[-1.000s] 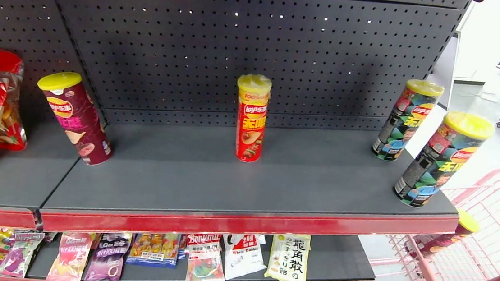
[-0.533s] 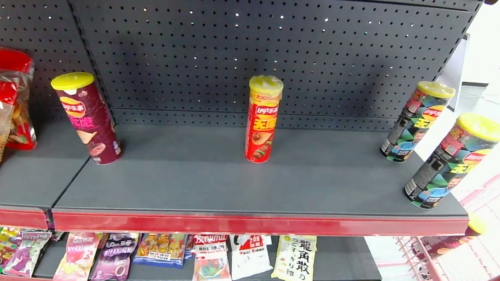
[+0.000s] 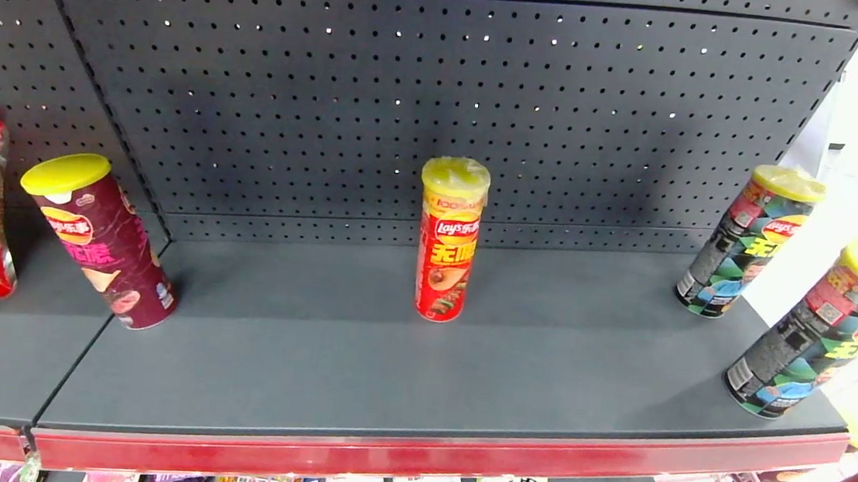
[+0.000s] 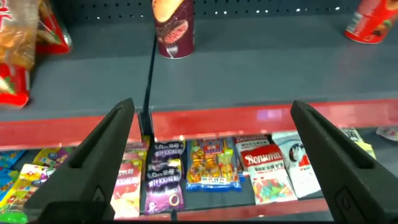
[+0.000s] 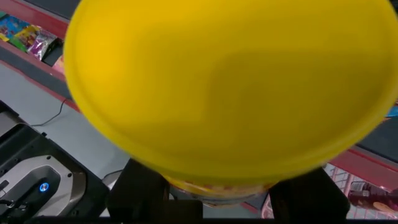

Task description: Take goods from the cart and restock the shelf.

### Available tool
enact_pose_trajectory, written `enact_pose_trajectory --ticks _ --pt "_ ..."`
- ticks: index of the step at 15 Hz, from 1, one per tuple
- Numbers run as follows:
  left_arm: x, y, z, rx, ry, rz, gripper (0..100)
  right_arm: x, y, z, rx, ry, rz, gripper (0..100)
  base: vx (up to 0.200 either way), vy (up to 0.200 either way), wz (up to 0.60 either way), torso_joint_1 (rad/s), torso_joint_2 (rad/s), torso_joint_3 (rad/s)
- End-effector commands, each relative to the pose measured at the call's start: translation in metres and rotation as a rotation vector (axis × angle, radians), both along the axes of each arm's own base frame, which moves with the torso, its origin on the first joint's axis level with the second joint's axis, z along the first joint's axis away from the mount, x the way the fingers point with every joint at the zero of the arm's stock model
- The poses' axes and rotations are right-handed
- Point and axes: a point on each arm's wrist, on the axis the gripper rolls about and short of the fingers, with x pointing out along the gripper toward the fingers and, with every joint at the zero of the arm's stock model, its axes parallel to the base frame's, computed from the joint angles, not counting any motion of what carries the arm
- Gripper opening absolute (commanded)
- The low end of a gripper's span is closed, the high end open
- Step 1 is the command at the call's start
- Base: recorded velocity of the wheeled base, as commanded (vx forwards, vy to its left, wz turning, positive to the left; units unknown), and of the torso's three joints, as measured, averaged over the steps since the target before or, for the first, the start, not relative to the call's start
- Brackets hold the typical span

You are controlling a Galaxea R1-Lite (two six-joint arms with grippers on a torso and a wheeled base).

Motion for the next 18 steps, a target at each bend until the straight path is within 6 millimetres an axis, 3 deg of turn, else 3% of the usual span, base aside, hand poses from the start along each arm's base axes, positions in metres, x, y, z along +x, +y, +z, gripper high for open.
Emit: enact_pose_trajectory --ticks 1,8,9,10,12,13,14,15,18 --pt "0.000 0.000 0.000 -0.001 0.001 0.000 100 -0.001 0.000 -0.001 0.000 -0.002 0.002 0 0.000 0.000 0.00 0.000 0.00 0.000" --pt "0.004 -0.001 0.001 0.034 0.042 -0.079 100 -0.004 -0.001 0.003 -0.025 -0.069 0.013 0 0.000 0.000 0.00 0.000 0.00 0.000" --pt "-0.001 -0.002 0.036 0.020 -0.046 -0.170 100 -0.004 -0.001 0.005 -0.023 -0.070 0.018 0 0.000 0.000 0.00 0.000 0.00 0.000" --pt "0.008 -0.003 0.090 -0.046 -0.040 -0.226 100 -0.003 -0.001 0.006 -0.024 -0.070 0.016 0 0.000 0.000 0.00 0.000 0.00 0.000" --pt "0.033 -0.006 0.143 -0.113 -0.007 -0.301 100 -0.002 -0.001 0.004 -0.028 -0.057 0.012 0 0.000 0.000 0.00 0.000 0.00 0.000" --pt "0.057 -0.014 0.157 -0.068 0.061 -0.524 100 -0.001 0.000 0.003 -0.029 -0.051 0.018 0 0.000 0.000 0.00 0.000 0.00 0.000" --pt "0.068 -0.017 0.162 -0.056 0.091 -0.592 100 0.000 0.000 0.005 -0.025 -0.054 0.017 0 0.000 0.000 0.00 0.000 0.00 0.000" --pt "0.103 -0.028 0.167 -0.040 0.180 -0.728 100 0.001 0.001 0.008 -0.024 -0.055 0.018 0 0.000 0.000 0.00 0.000 0.00 0.000" --pt "0.177 -0.056 0.156 0.050 0.248 -0.903 100 0.003 0.001 0.014 -0.022 -0.065 0.013 0 0.000 0.000 0.00 0.000 0.00 0.000"
